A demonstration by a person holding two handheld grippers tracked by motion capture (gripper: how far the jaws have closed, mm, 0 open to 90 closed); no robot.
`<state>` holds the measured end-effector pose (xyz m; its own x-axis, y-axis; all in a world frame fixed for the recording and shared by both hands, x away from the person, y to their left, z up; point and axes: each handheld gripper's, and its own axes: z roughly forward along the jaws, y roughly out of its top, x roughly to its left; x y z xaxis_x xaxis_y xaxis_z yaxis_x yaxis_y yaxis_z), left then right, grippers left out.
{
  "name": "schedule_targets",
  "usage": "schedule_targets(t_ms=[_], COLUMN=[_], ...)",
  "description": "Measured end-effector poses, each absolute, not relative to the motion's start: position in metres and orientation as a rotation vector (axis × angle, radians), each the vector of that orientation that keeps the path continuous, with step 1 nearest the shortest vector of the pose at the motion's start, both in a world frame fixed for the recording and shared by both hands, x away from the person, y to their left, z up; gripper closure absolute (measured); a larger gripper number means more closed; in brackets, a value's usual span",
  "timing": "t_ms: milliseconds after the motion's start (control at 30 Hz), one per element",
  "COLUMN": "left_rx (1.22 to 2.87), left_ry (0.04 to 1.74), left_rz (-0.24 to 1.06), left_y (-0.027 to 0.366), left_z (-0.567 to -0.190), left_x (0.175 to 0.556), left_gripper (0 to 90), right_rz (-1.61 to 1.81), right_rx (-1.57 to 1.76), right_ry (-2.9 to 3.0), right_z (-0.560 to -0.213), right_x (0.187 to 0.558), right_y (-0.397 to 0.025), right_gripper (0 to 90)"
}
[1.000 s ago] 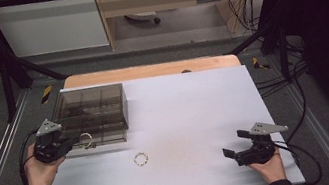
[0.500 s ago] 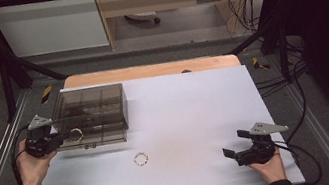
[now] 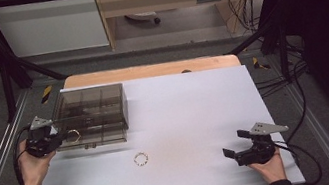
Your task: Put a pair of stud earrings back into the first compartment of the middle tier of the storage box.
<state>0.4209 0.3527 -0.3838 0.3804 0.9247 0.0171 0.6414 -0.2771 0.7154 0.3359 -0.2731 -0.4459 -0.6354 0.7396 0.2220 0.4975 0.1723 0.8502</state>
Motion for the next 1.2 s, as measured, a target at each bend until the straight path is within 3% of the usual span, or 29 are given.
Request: schedule_targets(t_ms=[633, 900, 967, 1067, 1100, 1200], left_rx=[2.023, 1.974, 1.975, 1.965, 1.965, 1.975], left_ry=[1.408, 1.369, 1.345, 1.307, 1.291, 1.254], left_rz=[0.568, 0.555, 0.559, 0.557, 0.554, 0.550], left_y=[0.361, 0.360, 0.358, 0.353, 0.352, 0.346], left_z=[-0.400, -0.391, -0.388, -0.383, -0.382, -0.379], left_x=[0.425, 0.416, 0.412, 0.406, 0.404, 0.397], left_gripper=[83.8, 67.2, 57.5, 53.0, 47.7, 43.6], right_rz=[1.450, 1.452, 1.452, 1.451, 1.451, 1.450], right_rx=[1.194, 1.193, 1.194, 1.193, 1.195, 1.195], right_ry=[2.204, 2.204, 2.204, 2.204, 2.205, 2.205], right_z=[-0.446, -0.446, -0.446, -0.446, -0.446, -0.446], right_x=[0.336, 0.336, 0.336, 0.336, 0.336, 0.336], right_y=[-0.274, -0.273, -0.273, -0.273, -0.273, -0.273], right_gripper=[0.7, 0.7, 0.7, 0.7, 0.7, 0.7])
